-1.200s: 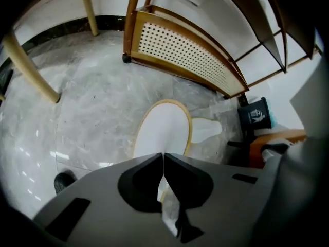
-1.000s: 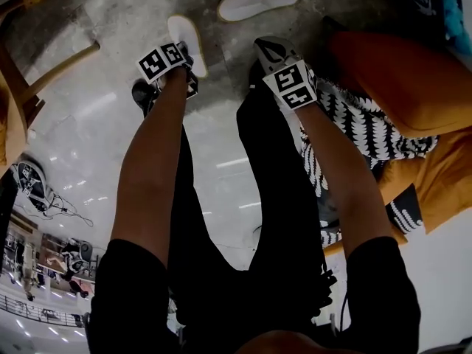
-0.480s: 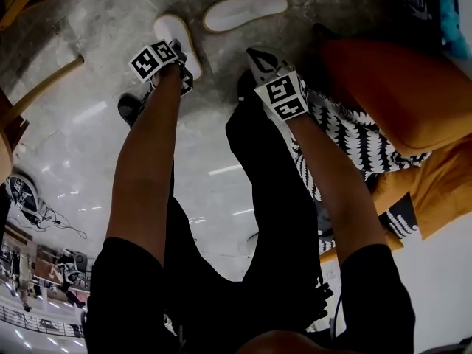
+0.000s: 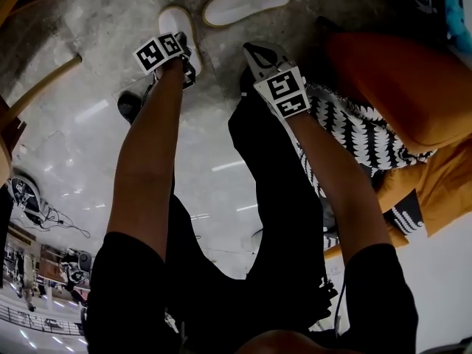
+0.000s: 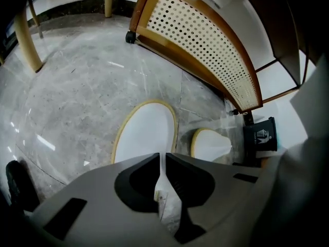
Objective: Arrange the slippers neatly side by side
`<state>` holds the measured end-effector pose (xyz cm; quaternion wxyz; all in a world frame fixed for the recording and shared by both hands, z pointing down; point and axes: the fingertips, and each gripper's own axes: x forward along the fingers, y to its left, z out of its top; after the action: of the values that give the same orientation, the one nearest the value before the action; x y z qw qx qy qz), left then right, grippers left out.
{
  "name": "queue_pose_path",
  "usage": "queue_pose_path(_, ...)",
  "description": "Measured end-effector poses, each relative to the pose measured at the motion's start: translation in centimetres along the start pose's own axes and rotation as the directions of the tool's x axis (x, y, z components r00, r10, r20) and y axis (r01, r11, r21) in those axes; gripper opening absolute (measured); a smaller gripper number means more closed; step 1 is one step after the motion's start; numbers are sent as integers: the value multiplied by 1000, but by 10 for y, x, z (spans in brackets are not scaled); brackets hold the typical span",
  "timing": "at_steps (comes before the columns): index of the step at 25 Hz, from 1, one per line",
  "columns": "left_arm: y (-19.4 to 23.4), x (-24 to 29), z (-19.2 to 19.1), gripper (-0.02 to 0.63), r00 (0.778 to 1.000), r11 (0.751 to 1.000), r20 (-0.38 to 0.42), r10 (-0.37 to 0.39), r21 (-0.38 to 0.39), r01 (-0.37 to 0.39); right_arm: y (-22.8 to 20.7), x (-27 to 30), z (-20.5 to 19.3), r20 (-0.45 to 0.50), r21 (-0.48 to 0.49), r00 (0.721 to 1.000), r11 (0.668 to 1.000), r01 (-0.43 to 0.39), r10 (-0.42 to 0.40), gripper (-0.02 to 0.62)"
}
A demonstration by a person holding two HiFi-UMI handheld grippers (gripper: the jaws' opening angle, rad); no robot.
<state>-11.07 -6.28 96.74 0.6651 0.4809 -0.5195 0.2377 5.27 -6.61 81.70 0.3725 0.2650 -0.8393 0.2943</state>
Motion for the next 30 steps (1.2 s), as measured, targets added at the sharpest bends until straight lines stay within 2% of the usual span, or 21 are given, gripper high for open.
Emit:
queue_pose_path(3, -2, -7, 1, 144, 1000, 1000, 17, -19, -3, 19, 2, -3, 2, -10, -8, 1000, 1000, -1, 1, 32)
queue_pose_path(8, -11, -43, -2, 147, 997, 998, 37, -67, 10, 66, 6, -13, 8, -45, -16, 999, 1000, 24, -25, 32)
queue_pose_path(10, -21, -69, -6, 144, 994, 994, 50, -97, 59, 94, 7, -22, 12, -56, -9, 997, 999, 46, -46, 32)
queue_pose_path(12, -32, -98, -7, 120, 990, 981, 76, -122, 159, 109, 9, -31, 26, -40, 33, 997, 997, 72, -71, 32)
queue_pose_path(15, -51, -149, 2, 42, 973, 929, 146, -180, 350, 119, 11, -46, 58, 19, 126, 993, 985, 115, -118, 32)
queue_pose_path(18, -75, -203, 11, 15, 933, 846, 203, -296, 509, 158, 26, -61, 85, 59, 186, 990, 976, 112, -125, 32)
queue_pose_path(20, -90, -235, 25, 15, 901, 787, 240, -362, 596, 158, 35, -64, 102, 70, 169, 992, 981, 96, -109, 32)
queue_pose_path(23, -100, -267, 36, 15, 870, 733, 284, -402, 670, 119, 52, -58, 107, 13, 72, 998, 996, 55, -56, 32)
queue_pose_path(25, -99, -274, 38, 15, 867, 708, 291, -405, 700, 96, 67, -48, 98, -74, -37, 997, 999, 1, -4, 32)
queue_pose_path(27, -95, -273, 34, 15, 877, 684, 269, -397, 724, 88, 78, -39, 85, -163, -145, 986, 988, -55, 31, 31)
queue_pose_path(30, -92, -262, 22, 15, 897, 636, 209, -389, 765, 98, 74, -35, 75, -217, -203, 976, 976, -79, 33, 32)
